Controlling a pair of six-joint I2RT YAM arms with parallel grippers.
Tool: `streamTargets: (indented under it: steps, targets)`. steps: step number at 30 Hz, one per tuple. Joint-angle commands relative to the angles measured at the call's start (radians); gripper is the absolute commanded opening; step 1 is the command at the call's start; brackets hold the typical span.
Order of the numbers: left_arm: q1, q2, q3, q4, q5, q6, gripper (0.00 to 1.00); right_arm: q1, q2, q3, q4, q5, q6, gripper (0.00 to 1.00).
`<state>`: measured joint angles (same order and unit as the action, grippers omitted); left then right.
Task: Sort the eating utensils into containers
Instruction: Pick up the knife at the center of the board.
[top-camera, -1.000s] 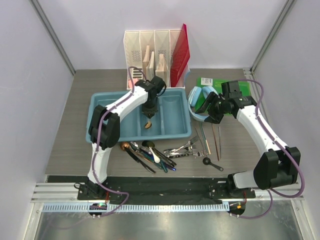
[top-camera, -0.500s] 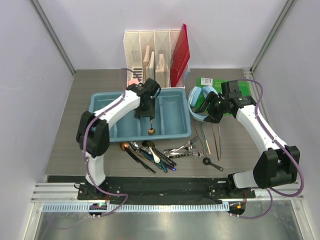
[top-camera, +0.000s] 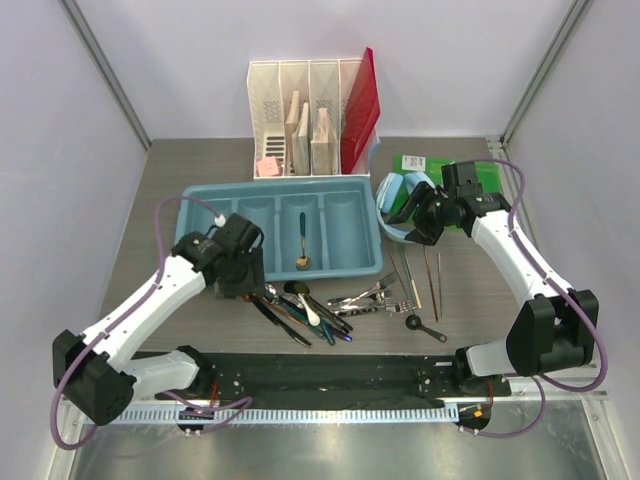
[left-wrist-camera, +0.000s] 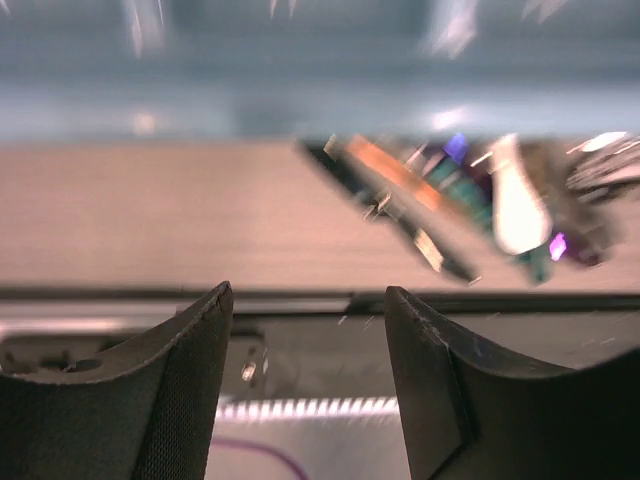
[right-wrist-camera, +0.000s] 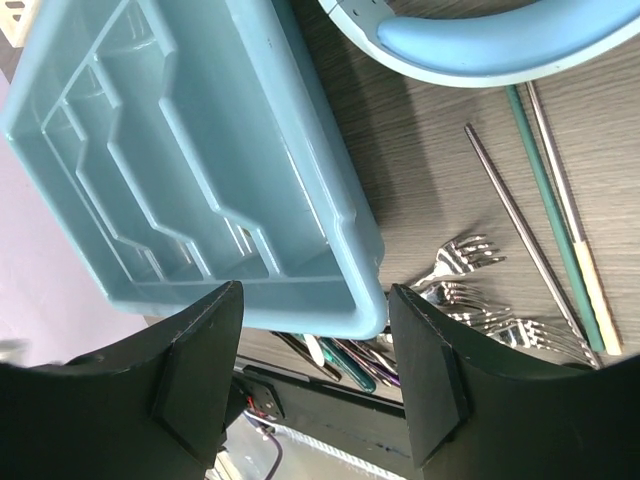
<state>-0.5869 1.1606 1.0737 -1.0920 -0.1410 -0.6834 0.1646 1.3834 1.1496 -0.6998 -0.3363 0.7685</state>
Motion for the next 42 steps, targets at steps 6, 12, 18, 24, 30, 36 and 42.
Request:
streamTargets:
  steps: [6,12,18,24,30,36,42]
  targets:
    - [-0.002,-0.05,-0.234,0.075,0.171,-0.134,0.64,0.056,0.032,0.013,0.056,-0.007,0.028,0.66]
    - [-0.011,0.0,-0.351,0.239,0.241,-0.199,0.63,0.067,0.019,-0.01,0.056,0.003,0.032,0.65]
    - [-0.074,0.04,-0.382,0.302,0.166,-0.319,0.64,0.069,0.023,-0.024,0.046,0.006,0.018,0.65]
    - [-0.122,-0.01,-0.403,0.392,0.078,-0.475,0.64,0.067,0.048,-0.014,0.031,0.0,-0.004,0.66]
    - [-0.215,0.016,-0.406,0.373,0.004,-0.596,0.64,0.067,0.074,0.007,0.007,-0.001,-0.032,0.66]
    - [-0.284,0.07,-0.391,0.365,-0.04,-0.665,0.64,0.067,0.097,0.009,0.003,-0.015,-0.052,0.65]
    - [-0.323,0.097,-0.396,0.359,-0.084,-0.732,0.64,0.067,0.115,0.012,-0.003,-0.024,-0.066,0.65]
